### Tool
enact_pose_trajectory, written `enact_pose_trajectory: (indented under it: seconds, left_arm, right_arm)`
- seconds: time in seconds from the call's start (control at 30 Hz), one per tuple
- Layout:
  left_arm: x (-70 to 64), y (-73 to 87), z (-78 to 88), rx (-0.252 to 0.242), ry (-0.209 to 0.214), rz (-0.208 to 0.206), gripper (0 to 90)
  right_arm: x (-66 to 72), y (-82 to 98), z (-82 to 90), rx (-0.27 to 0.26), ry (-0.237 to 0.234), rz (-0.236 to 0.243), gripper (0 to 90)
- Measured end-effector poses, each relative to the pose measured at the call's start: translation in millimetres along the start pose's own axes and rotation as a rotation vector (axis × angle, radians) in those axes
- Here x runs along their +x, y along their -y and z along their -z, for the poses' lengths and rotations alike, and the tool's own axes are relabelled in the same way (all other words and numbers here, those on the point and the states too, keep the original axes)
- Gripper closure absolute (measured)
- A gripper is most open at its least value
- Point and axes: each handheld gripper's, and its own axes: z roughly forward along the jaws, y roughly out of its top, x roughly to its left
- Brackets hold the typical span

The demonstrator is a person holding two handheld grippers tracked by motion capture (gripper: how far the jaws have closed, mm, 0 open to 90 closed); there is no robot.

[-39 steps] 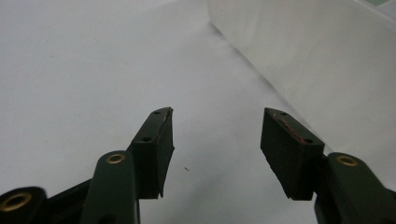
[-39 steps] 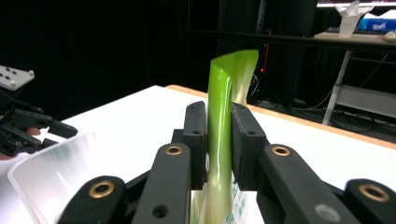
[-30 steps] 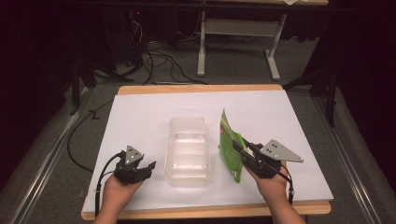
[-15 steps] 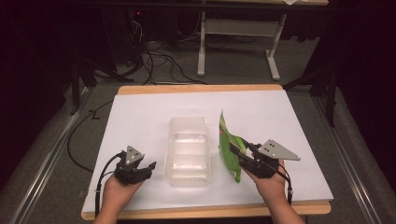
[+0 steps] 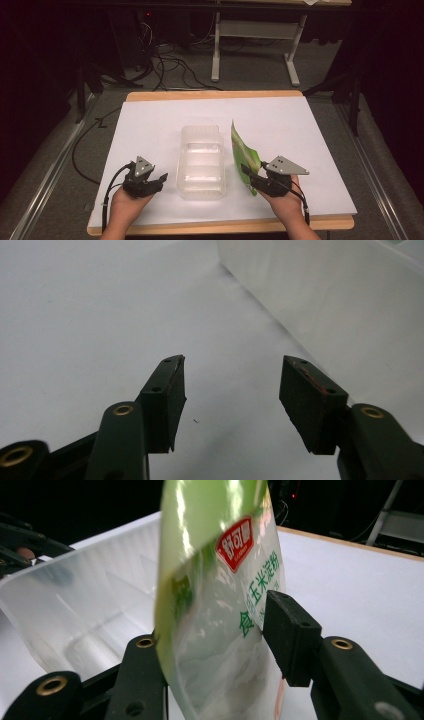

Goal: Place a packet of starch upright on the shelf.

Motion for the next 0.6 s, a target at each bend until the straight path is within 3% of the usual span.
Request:
enact_pose_trajectory:
  seconds: [0.1,0.3,0.5,0.57,0.6]
  left_arm:
    - [0.2,-0.1,-0.3,0.000,0.000,0.000,44.2]
    - [-0.8,0.0,-0.4,0.001,-0.001,-0.001,44.2]
    - [-1.5,-0.2,-1.2,0.004,-0.001,-0.004,44.2]
    - [-1.5,-0.2,-1.3,0.003,-0.001,-0.003,44.1]
    - [-1.4,-0.2,-1.2,0.003,-0.002,-0.004,44.1]
  right_arm:
    - [-1.3,1.2,-1.6,0.007,0.003,0.001,59.3]
    - [-9.5,1.6,-0.7,0.001,0.014,-0.007,72.7]
    - [-21.8,0.8,1.8,0.011,0.014,-0.051,81.9]
    - [-24.1,0.5,1.6,0.012,0.008,-0.046,83.0]
    - [-25.4,0.4,1.2,0.002,0.028,-0.030,84.3]
